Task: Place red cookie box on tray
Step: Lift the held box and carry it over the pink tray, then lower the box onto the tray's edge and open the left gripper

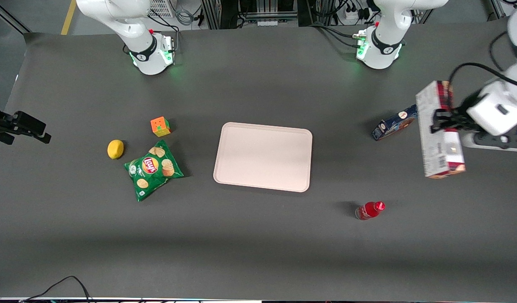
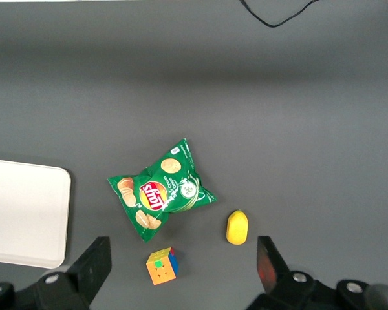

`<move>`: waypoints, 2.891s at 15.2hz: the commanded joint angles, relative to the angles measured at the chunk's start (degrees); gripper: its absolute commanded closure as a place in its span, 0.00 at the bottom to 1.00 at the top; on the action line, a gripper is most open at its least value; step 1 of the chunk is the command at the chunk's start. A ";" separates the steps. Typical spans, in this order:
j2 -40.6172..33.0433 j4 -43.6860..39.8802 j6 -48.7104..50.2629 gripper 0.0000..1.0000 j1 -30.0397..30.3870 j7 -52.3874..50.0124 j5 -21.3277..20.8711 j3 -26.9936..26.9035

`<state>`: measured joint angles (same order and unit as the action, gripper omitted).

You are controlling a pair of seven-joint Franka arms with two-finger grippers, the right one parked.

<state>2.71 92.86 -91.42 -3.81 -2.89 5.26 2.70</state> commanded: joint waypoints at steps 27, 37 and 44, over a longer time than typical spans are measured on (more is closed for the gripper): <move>26.11 16.39 -42.96 0.96 -12.18 -48.09 -23.18 23.94; 29.28 15.69 -46.22 0.96 -13.15 -47.21 -26.44 19.89; 29.54 15.69 -47.01 0.07 -13.32 -48.17 -26.18 19.45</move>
<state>32.11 108.98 -137.58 -15.73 -49.30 -19.96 23.24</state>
